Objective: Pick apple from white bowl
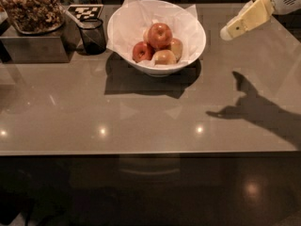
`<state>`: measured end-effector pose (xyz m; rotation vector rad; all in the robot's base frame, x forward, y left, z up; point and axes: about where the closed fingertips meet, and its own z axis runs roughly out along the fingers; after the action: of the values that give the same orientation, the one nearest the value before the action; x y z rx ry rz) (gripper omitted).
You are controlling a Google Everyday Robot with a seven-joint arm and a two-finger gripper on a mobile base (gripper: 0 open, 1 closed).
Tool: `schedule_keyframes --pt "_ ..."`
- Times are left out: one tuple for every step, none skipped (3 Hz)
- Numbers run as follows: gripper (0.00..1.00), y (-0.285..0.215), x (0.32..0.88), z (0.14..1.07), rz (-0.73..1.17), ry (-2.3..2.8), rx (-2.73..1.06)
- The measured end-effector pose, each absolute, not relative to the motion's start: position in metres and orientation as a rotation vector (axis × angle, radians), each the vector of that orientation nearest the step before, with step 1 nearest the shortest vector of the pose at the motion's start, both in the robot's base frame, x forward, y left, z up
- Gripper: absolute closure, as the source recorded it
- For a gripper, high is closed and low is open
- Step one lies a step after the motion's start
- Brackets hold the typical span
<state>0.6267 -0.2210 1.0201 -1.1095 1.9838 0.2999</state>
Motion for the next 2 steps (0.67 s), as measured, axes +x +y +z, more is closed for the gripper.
schedule_keyframes --pt "0.00 -0.221 0.628 1.019 0.299 1.979 -1.088" --pt "0.00 -0.187 0.651 0.995 0.409 1.944 -1.111"
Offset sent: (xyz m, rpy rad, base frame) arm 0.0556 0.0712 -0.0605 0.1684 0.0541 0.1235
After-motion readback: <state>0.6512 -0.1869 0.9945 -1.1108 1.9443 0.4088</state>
